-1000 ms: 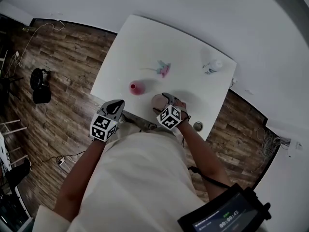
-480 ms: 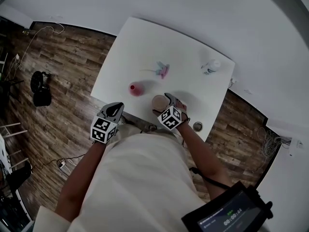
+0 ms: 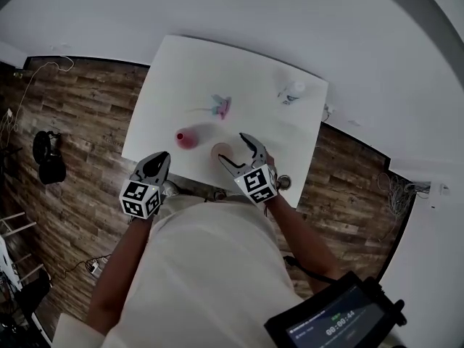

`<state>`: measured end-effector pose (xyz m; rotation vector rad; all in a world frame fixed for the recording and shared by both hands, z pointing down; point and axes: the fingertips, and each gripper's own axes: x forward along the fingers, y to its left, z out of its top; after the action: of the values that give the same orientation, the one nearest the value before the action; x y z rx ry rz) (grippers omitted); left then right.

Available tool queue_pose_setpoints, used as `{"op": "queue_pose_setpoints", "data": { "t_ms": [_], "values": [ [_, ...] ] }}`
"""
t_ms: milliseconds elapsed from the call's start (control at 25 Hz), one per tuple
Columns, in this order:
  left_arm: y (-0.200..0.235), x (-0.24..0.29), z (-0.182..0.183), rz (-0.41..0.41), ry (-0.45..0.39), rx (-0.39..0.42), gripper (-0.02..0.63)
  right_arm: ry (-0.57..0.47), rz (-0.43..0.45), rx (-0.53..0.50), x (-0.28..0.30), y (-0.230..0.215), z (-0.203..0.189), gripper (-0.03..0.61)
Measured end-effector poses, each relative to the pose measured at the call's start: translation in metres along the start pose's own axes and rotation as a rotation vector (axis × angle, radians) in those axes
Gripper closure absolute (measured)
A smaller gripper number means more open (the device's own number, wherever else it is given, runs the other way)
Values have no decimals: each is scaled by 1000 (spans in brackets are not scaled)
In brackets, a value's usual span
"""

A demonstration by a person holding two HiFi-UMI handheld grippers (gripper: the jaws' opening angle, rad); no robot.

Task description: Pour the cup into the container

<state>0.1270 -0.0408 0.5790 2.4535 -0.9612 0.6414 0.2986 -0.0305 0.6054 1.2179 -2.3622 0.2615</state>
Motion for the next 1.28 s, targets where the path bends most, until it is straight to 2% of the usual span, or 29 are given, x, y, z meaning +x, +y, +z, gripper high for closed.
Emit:
{"op": "queue_pose_setpoints", "data": {
  "t_ms": [200,320,480,760,1280],
  "values": [
    [-1,-5,30,10,-93,-10,601,-138,-138,-53,-48,-23,66,296],
    [-6,-8,44,13,-140,-12,601,-192,-182,-84,-72,-27,88,305],
    [-16,-14,55,20,-186,-5,601,-221,-211,-87,-90,-26,96,308],
    [-43,-6,40,-19,-139,45,601,-209,-221,-52,-92,-23,86,347],
    [-40,-3,38,-26,-100,73,601,-222,-196,-52,-79,-21,89,350]
  ]
}}
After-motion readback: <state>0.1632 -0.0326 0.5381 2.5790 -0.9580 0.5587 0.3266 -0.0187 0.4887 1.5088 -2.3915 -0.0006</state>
